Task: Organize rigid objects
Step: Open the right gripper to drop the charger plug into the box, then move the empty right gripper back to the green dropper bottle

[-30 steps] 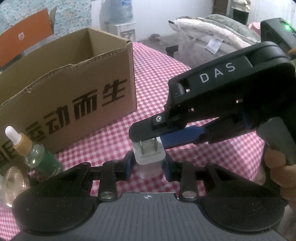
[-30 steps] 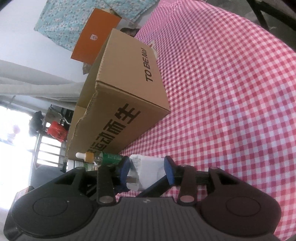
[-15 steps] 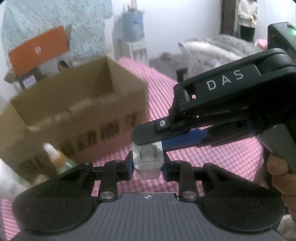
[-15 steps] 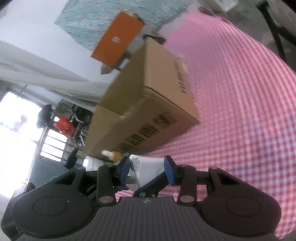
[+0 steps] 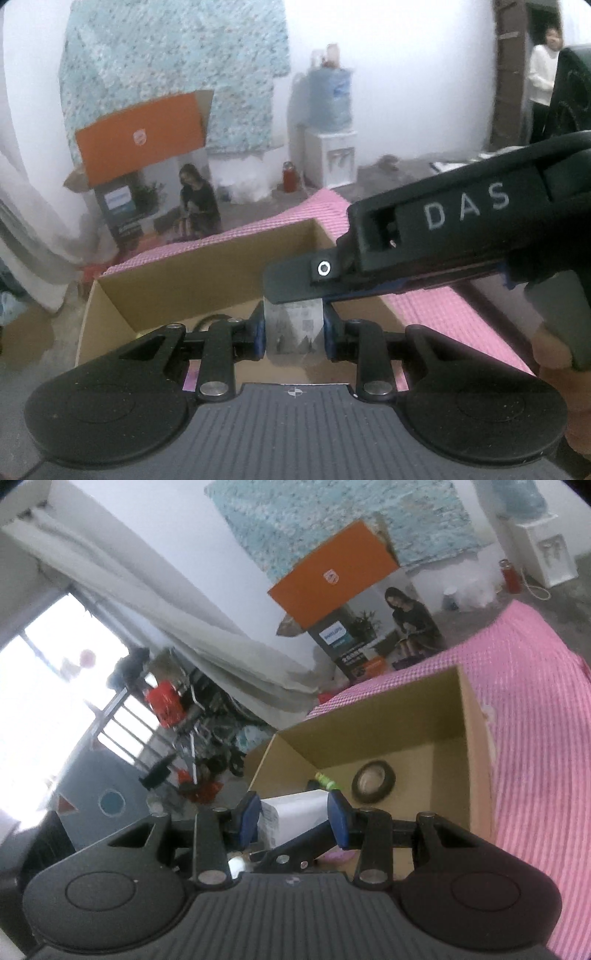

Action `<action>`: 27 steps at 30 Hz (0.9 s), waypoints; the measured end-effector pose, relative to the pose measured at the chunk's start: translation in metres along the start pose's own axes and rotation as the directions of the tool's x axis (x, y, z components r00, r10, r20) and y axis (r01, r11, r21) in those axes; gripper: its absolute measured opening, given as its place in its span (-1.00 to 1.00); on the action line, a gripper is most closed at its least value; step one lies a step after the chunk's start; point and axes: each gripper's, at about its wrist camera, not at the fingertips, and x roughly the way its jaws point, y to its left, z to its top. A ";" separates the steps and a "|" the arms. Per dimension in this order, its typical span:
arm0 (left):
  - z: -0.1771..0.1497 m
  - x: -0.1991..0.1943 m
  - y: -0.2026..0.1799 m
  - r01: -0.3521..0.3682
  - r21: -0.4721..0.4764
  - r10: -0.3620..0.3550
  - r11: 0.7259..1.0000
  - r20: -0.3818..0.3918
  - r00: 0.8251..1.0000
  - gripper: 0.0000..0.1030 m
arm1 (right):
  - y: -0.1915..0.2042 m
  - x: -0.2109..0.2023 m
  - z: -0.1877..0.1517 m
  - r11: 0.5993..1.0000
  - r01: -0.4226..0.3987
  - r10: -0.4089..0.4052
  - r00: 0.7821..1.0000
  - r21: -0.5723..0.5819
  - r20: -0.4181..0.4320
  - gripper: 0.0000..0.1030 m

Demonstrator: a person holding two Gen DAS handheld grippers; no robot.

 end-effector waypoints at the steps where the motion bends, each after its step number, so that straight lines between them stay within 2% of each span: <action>1: 0.007 0.011 0.005 0.000 -0.014 0.000 1.000 -0.026 1.000 -0.46 | 0.000 0.008 0.008 1.000 0.009 -0.009 1.000 -0.002 -0.021 -0.15; 6: 0.016 0.056 0.032 0.004 -0.120 -0.023 0.993 -0.153 0.988 -0.46 | -0.014 0.058 0.042 0.997 0.076 -0.078 0.986 -0.021 -0.147 -0.14; 11: 0.021 0.102 0.051 -0.013 -0.174 -0.034 0.985 -0.263 0.964 -0.46 | -0.034 0.113 0.060 0.988 0.145 -0.154 0.952 -0.053 -0.264 -0.14; 13: 0.020 0.114 0.058 -0.005 -0.213 -0.059 0.977 -0.294 0.954 -0.46 | -0.042 0.127 0.064 0.985 0.162 -0.172 0.939 -0.057 -0.299 -0.15; 17: 0.023 0.134 0.078 0.024 -0.314 -0.130 0.949 -0.321 0.938 -0.49 | -0.053 0.146 0.070 0.982 0.179 -0.191 0.924 -0.067 -0.332 -0.15; 19: 0.026 0.139 0.083 0.028 -0.332 -0.143 0.943 -0.327 0.934 -0.49 | -0.056 0.149 0.073 0.980 0.185 -0.198 0.920 -0.068 -0.340 -0.15; 27: 0.030 0.125 0.083 0.030 -0.318 -0.130 0.948 -0.299 0.945 -0.47 | -0.056 0.148 0.082 0.985 0.160 -0.171 0.928 -0.062 -0.330 -0.15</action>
